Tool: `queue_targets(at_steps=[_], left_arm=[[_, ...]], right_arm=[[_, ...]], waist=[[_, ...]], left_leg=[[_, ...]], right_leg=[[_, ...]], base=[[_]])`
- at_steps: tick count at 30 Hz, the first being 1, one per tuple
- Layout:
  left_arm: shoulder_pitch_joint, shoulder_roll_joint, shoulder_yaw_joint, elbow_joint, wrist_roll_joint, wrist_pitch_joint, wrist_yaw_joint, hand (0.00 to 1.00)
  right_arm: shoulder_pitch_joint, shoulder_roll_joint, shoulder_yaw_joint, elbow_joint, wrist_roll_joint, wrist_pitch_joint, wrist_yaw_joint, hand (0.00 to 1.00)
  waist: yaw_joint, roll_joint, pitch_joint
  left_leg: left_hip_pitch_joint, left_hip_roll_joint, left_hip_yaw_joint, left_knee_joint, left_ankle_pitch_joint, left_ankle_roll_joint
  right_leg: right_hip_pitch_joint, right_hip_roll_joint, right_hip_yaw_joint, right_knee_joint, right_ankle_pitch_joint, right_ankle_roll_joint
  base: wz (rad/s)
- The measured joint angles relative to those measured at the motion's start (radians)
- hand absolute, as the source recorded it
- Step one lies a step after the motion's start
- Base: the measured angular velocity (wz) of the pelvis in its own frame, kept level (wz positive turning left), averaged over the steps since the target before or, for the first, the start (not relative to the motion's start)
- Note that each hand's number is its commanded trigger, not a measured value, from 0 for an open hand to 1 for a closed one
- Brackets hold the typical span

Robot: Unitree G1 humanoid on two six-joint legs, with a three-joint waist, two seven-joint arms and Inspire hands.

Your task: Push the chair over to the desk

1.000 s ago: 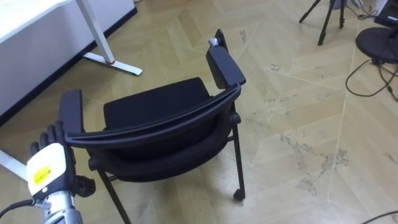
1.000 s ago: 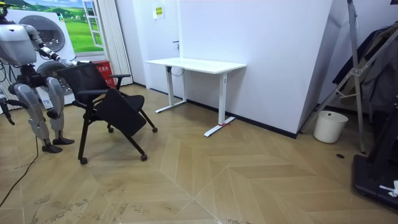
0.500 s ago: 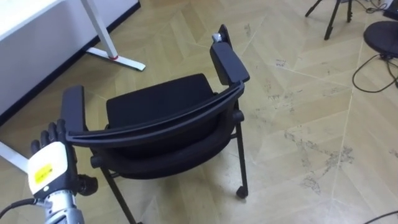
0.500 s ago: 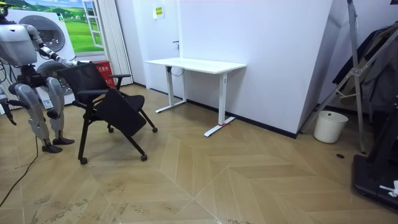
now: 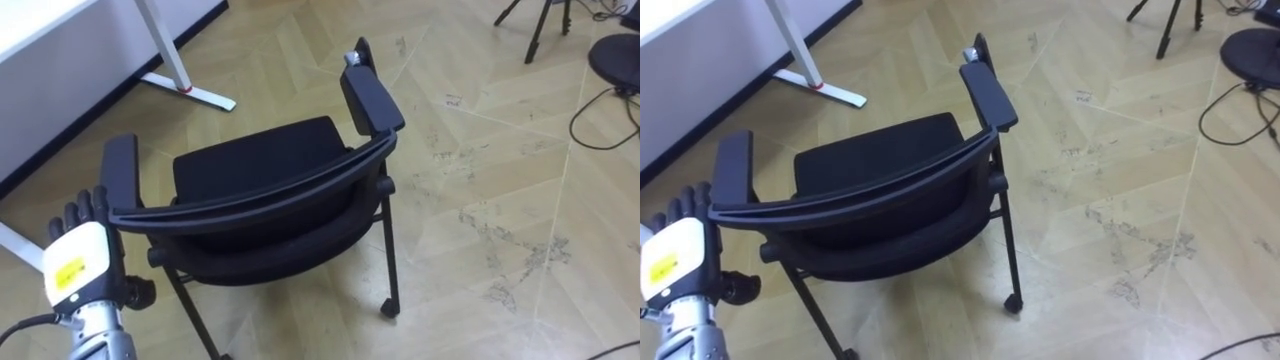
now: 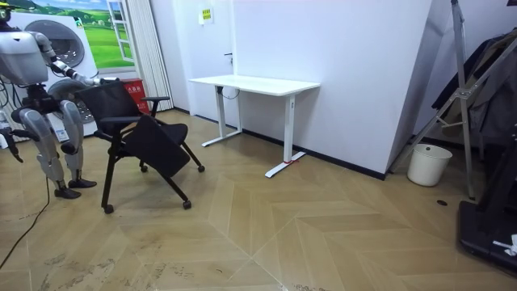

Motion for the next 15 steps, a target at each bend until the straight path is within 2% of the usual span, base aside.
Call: queue_targets(at_steps=[10,15], left_arm=[[0.0,0.013,0.01,-0.036,0.004,-0.004,0.004,0.0],[-0.003,0.025,0.013,-0.15,0.063,-0.077,0.031,0.0]], right_arm=[[0.001,0.0,-0.001,0.0,-0.001,0.005,-0.001,0.0],[0.006,0.0,-0.003,0.001,-0.004,0.006,-0.019,0.0]], waist=[[0.001,0.006,-0.0016],[0.004,0.017,-0.0097]], left_leg=[[-0.004,0.0,-0.002,0.01,0.0,0.0],[0.003,0.001,0.013,0.01,0.0,0.0]], right_leg=[[0.0,-0.001,-0.001,0.003,0.0,0.0],[0.002,0.0,0.01,0.005,0.0,0.0]], base=[[0.0],[-0.1]])
